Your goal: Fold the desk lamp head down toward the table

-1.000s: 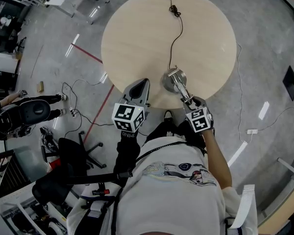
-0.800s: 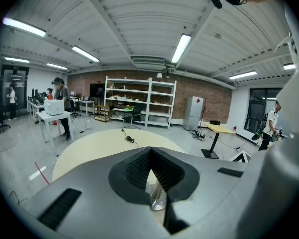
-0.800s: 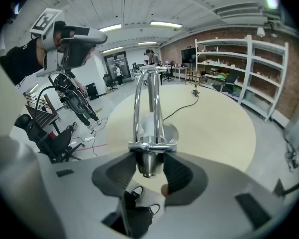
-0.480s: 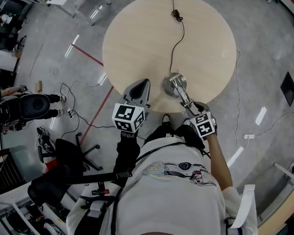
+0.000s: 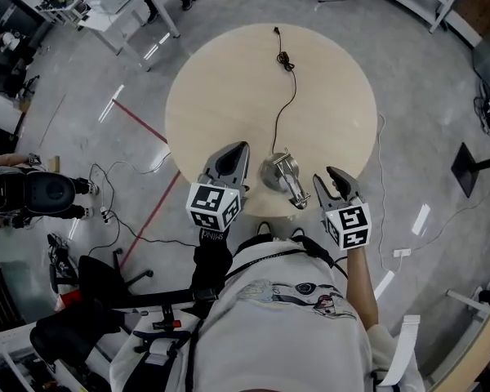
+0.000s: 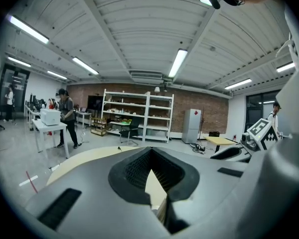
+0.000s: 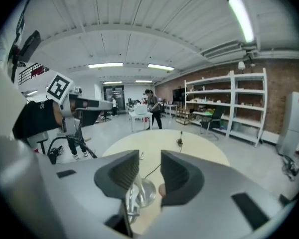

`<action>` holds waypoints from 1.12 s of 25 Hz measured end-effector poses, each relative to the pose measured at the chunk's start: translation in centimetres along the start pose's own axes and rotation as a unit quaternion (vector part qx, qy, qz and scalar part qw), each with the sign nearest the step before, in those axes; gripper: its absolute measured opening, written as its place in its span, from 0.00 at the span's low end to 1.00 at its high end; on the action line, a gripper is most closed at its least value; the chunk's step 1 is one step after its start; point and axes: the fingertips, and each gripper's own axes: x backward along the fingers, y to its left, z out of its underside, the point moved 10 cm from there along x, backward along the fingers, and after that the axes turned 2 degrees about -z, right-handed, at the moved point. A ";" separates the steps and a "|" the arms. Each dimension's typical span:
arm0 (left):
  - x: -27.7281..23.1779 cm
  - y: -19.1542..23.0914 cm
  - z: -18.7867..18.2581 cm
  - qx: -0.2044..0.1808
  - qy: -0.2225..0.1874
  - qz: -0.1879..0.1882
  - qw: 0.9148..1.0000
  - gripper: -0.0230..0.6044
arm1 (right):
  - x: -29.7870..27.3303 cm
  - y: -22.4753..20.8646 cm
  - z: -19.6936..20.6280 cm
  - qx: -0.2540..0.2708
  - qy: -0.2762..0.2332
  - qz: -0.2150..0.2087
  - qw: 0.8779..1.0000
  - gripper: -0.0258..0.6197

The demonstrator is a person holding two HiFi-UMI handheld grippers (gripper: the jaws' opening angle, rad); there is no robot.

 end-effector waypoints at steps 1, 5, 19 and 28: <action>-0.1 0.0 -0.3 -0.002 -0.005 0.001 1.000 0.03 | 0.1 -0.1 -1.1 0.004 -0.018 0.011 1.000 0.22; -0.1 0.1 -1.4 -0.006 -0.020 0.000 1.000 0.03 | 0.8 -0.2 -4.7 -0.002 -0.085 0.036 0.996 0.05; -1.4 -0.1 -3.1 -0.019 -0.040 0.007 0.999 0.03 | 1.3 -0.9 -8.4 -0.006 -0.150 0.067 0.986 0.05; -1.4 -0.3 -3.3 -0.020 -0.038 0.005 0.999 0.03 | 1.4 -1.0 -8.4 -0.008 -0.151 0.072 0.986 0.05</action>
